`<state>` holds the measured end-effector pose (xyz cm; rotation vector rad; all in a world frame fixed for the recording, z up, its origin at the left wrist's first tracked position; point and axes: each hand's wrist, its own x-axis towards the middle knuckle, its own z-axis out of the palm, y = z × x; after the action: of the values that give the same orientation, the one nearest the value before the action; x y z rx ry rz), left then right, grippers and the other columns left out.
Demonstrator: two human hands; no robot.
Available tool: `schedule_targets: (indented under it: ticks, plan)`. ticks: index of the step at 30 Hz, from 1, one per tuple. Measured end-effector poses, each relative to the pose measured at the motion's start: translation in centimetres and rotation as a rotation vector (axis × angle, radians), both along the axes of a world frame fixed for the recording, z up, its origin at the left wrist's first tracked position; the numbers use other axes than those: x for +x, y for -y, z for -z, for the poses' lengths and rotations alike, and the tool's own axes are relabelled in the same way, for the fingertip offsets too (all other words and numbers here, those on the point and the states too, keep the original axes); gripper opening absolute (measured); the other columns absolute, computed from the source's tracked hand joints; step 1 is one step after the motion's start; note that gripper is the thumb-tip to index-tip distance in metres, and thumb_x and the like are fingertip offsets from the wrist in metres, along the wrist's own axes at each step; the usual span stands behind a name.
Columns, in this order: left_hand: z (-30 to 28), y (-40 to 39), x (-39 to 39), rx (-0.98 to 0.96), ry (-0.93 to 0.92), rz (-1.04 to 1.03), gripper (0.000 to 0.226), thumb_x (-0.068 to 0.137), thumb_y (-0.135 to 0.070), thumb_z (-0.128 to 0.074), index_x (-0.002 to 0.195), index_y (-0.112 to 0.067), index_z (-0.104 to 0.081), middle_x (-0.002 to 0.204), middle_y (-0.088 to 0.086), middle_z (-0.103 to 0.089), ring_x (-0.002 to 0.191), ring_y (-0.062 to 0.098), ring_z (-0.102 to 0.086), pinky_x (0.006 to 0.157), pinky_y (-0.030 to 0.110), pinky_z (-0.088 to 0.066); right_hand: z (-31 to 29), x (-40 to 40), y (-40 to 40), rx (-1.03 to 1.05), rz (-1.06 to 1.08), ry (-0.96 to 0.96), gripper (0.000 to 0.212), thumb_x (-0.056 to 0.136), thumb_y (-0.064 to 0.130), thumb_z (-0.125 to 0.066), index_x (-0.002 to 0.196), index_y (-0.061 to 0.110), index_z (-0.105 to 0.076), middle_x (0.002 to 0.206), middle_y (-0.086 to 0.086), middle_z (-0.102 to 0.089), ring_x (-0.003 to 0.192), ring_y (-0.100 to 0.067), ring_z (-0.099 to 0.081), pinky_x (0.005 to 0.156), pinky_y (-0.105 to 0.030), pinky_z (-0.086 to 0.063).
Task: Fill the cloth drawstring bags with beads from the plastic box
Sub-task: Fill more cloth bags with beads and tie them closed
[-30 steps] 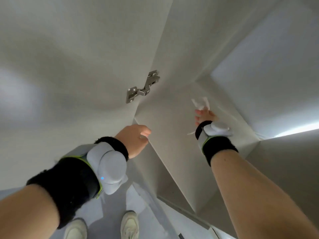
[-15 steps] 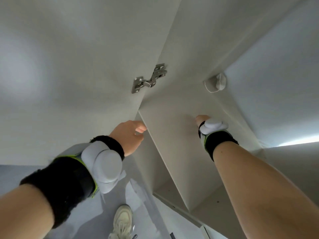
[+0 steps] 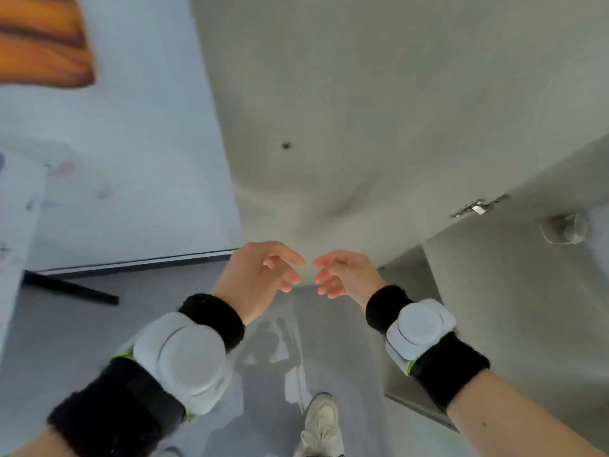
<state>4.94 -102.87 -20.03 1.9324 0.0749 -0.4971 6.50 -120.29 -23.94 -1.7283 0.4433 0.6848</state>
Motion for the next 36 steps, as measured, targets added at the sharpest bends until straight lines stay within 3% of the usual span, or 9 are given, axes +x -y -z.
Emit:
schedule_targets:
  ticks: [5, 13, 18, 20, 23, 25, 28, 32, 36]
  plan:
    - [-4.3, -16.9, -5.0, 0.005, 0.081, -0.282, 0.023, 0.084, -0.004, -0.051, 0.081, -0.019, -0.07, 0.07, 0.002, -0.071, 0.063, 0.013, -0.066, 0.06, 0.015, -0.047, -4.4, -1.9, -16.3, 0.112, -0.295, 0.052, 0.027, 0.089, -0.005, -0.04, 0.08, 0.01, -0.061, 0.061, -0.006, -0.059, 0.044, -0.014, -0.056, 0.045, -0.022, -0.044]
    - [-10.6, -43.8, -15.2, 0.072, 0.187, -0.786, 0.035, 0.085, 0.012, -0.044, 0.076, -0.013, -0.067, 0.057, -0.004, -0.068, 0.052, 0.009, -0.061, 0.052, 0.01, -0.046, -13.3, -3.6, -42.7, 0.284, -0.514, 0.26, 0.028, 0.087, -0.007, -0.044, 0.075, 0.009, -0.064, 0.056, -0.006, -0.059, 0.046, -0.019, -0.053, 0.045, -0.023, -0.04]
    - [-9.3, -52.4, -21.8, 0.197, -0.027, -0.968, 0.013, 0.073, -0.01, -0.058, 0.08, -0.011, -0.069, 0.08, 0.01, -0.069, 0.071, 0.021, -0.059, 0.057, 0.016, -0.045, -13.1, -5.6, -55.0, 0.155, -0.695, 0.302, 0.017, 0.089, -0.001, -0.048, 0.091, 0.008, -0.062, 0.077, -0.008, -0.062, 0.061, -0.017, -0.056, 0.052, -0.024, -0.044]
    - [-7.3, -54.2, -23.7, 0.286, -0.159, -0.953, 0.014, 0.081, -0.017, -0.061, 0.088, -0.007, -0.068, 0.095, 0.011, -0.068, 0.091, 0.028, -0.06, 0.07, 0.025, -0.04, -11.2, -6.1, -59.1, 0.002, -0.703, 0.357, 0.019, 0.087, 0.008, -0.057, 0.106, 0.01, -0.055, 0.1, -0.009, -0.059, 0.08, -0.022, -0.058, 0.064, -0.031, -0.047]
    - [-5.1, -54.3, -24.6, 0.322, -0.252, -0.893, 0.016, 0.089, -0.009, -0.055, 0.095, 0.001, -0.066, 0.102, 0.016, -0.066, 0.1, 0.033, -0.059, 0.076, 0.031, -0.042, -7.9, -5.7, -63.1, -0.192, -0.629, 0.357, 0.058, 0.084, 0.025, -0.064, 0.132, 0.012, -0.036, 0.129, -0.01, -0.044, 0.11, -0.029, -0.051, 0.08, -0.035, -0.046]
    - [-4.3, -54.0, -24.9, 0.361, -0.234, -0.931, 0.019, 0.09, -0.007, -0.052, 0.101, 0.002, -0.066, 0.104, 0.019, -0.066, 0.1, 0.035, -0.059, 0.077, 0.032, -0.045, -6.4, -5.7, -65.1, -0.359, -0.603, 0.387, 0.073, 0.083, 0.038, -0.063, 0.139, 0.011, -0.024, 0.134, -0.012, -0.036, 0.12, -0.032, -0.042, 0.092, -0.039, -0.043]
    - [-3.8, -54.1, -25.1, 0.33, -0.166, -1.022, 0.021, 0.092, -0.007, -0.052, 0.105, 0.001, -0.066, 0.105, 0.019, -0.066, 0.102, 0.035, -0.059, 0.076, 0.028, -0.039, -5.3, -5.2, -66.8, -0.599, -0.688, 0.489, 0.069, 0.088, 0.043, -0.055, 0.138, 0.006, -0.023, 0.137, -0.013, -0.033, 0.122, -0.033, -0.035, 0.098, -0.038, -0.034]
    - [-3.4, -54.4, -24.8, 0.403, -0.175, -0.946, 0.021, 0.093, -0.004, -0.049, 0.103, 0.0, -0.067, 0.108, 0.014, -0.067, 0.104, 0.03, -0.06, 0.086, 0.031, -0.044, -4.9, -4.3, -65.9, -0.433, -0.67, 0.486, 0.053, 0.085, 0.026, -0.059, 0.129, 0.01, -0.035, 0.125, -0.01, -0.047, 0.113, -0.031, -0.049, 0.092, -0.037, -0.043]
    - [-2.5, -54.4, -23.3, 0.147, -0.172, -1.016, 0.019, 0.086, -0.003, -0.056, 0.076, -0.013, -0.069, 0.085, 0.01, -0.067, 0.087, 0.031, -0.062, 0.087, 0.035, -0.048, -6.1, -4.6, -62.1, -0.073, -0.544, 0.284, 0.049, 0.082, 0.014, -0.065, 0.126, 0.012, -0.043, 0.114, -0.003, -0.05, 0.099, -0.022, -0.055, 0.083, -0.036, -0.053]
